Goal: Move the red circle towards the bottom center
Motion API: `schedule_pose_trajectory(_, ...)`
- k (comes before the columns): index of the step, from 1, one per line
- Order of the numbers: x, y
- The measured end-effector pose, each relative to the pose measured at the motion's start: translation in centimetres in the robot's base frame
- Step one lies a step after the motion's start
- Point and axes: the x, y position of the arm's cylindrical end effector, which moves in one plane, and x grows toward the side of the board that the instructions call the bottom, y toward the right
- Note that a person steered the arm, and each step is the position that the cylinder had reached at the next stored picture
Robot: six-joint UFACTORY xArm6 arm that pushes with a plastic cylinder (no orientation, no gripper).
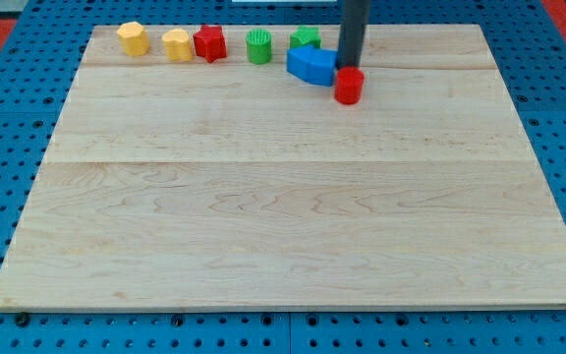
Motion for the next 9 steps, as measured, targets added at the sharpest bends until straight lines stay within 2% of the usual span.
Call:
schedule_pose_trajectory(1, 4.3, -0.9)
schedule_pose_trajectory(2, 11.4, -0.6)
schedule_pose_trajectory(3, 10.0, 0.1)
schedule_pose_trajectory(4, 6.7, 2.8)
schedule_pose_trajectory(5, 6.9, 6.0)
schedule_pose_trajectory(7, 22.7, -2.4)
schedule_pose_trajectory(8, 20.3, 0.6)
schedule_pose_trajectory(9, 14.2, 1.0)
